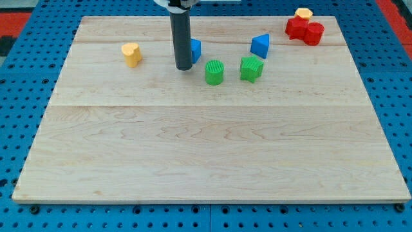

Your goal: Push blue cube to the left of the green circle

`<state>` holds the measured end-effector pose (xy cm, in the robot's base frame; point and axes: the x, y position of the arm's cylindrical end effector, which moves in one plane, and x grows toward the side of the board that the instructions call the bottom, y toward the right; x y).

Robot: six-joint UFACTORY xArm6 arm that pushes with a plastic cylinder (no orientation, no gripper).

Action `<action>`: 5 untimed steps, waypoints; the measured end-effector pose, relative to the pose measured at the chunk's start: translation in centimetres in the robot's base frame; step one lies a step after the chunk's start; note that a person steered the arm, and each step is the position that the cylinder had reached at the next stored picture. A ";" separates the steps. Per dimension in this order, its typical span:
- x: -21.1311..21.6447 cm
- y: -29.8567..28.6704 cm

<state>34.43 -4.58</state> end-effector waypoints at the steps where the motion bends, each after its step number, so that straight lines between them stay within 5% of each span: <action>1: -0.3 2.0; 3: -1.2 6.4; 5: -7.1 7.0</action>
<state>27.35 2.43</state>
